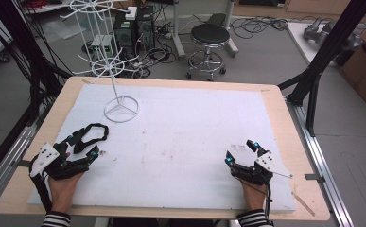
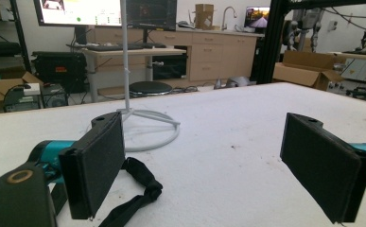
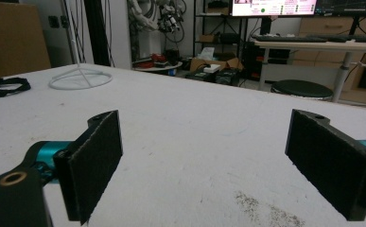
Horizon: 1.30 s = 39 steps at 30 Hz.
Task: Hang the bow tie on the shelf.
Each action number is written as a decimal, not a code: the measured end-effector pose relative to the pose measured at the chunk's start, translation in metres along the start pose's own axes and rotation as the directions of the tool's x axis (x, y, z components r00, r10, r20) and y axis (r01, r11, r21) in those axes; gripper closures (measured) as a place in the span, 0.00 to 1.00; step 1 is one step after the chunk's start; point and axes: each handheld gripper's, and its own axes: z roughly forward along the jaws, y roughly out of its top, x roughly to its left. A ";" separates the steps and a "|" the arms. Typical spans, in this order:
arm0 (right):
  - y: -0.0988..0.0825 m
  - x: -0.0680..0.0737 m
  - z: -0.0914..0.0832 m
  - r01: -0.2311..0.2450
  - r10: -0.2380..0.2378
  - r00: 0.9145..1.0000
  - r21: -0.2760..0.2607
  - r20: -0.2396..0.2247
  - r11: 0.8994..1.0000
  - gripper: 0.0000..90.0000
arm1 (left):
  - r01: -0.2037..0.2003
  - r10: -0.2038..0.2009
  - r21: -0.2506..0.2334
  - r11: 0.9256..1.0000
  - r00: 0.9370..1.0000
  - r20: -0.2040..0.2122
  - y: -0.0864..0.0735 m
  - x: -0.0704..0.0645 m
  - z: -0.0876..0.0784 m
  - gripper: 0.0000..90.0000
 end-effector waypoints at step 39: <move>0.000 -0.001 0.000 -0.005 0.005 1.000 -0.003 0.003 1.000 0.12 | -0.189 0.080 0.583 0.790 0.975 0.207 0.053 0.057 0.043 0.21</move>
